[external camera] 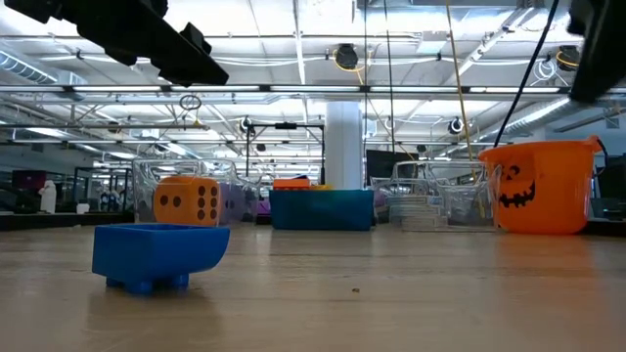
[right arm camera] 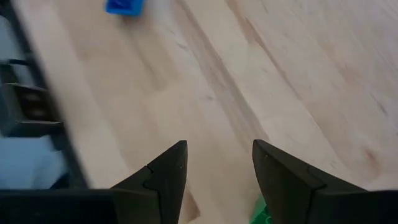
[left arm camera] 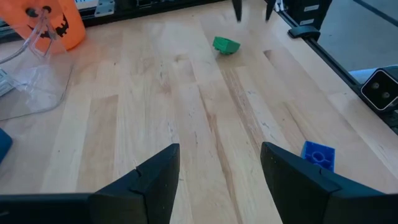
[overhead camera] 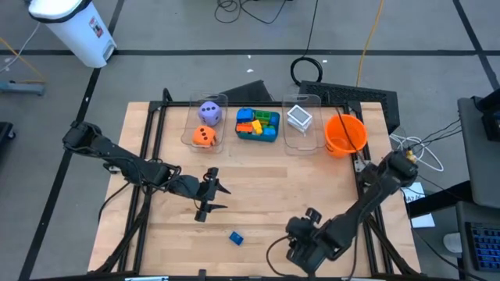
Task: Pick & Place Toys
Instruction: Put the green game piece into the blue bin
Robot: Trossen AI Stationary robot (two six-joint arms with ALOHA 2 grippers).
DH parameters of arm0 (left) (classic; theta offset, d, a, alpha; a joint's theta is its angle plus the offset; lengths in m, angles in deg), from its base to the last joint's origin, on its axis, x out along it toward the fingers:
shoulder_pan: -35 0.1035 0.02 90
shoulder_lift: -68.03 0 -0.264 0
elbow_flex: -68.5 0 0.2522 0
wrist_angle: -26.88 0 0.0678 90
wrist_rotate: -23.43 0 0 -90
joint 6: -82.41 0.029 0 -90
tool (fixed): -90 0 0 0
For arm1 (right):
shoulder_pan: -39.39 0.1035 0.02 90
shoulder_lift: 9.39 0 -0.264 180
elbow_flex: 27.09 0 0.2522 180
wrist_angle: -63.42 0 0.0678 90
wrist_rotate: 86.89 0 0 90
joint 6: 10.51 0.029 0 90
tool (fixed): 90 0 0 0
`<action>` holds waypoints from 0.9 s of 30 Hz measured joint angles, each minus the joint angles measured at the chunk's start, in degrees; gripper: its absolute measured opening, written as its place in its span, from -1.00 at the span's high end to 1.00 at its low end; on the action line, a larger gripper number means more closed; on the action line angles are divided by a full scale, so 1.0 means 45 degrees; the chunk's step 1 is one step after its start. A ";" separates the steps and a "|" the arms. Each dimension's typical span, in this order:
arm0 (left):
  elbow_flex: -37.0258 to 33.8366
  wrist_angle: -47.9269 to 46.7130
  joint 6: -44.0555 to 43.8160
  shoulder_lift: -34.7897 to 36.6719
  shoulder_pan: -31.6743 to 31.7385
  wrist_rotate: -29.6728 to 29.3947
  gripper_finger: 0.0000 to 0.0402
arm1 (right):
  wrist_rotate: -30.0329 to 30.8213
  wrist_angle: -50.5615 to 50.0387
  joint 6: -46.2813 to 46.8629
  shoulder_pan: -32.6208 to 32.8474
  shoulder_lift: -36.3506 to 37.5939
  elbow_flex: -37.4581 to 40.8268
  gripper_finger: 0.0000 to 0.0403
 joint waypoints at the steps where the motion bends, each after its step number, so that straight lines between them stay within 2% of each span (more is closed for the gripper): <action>1: 0.0000 -0.0012 -0.0025 0.0000 0.0000 0.0000 -0.14 | 0.0042 -0.0178 0.0380 0.0059 -0.0266 0.0000 0.13; 6: 0.0000 -0.0024 -0.0031 0.0000 0.0000 0.0000 -0.14 | -0.0017 -0.1288 0.1434 0.0128 -0.1297 0.0010 0.13; 13: 0.0000 -0.0097 -0.0070 0.0000 -0.0005 0.0000 -0.14 | -0.0390 -0.3478 0.3924 0.0284 -0.1584 0.0010 0.13; 20: 0.0000 -0.0096 -0.0070 0.0000 -0.0006 -0.0004 -0.14 | -0.0361 -0.2886 0.4694 0.0918 -0.1584 0.0010 0.13; 27: 0.0000 -0.0097 -0.0114 0.0000 -0.0005 -0.0002 -0.14 | -0.0346 -0.2488 0.5014 0.0937 -0.1579 0.0239 0.13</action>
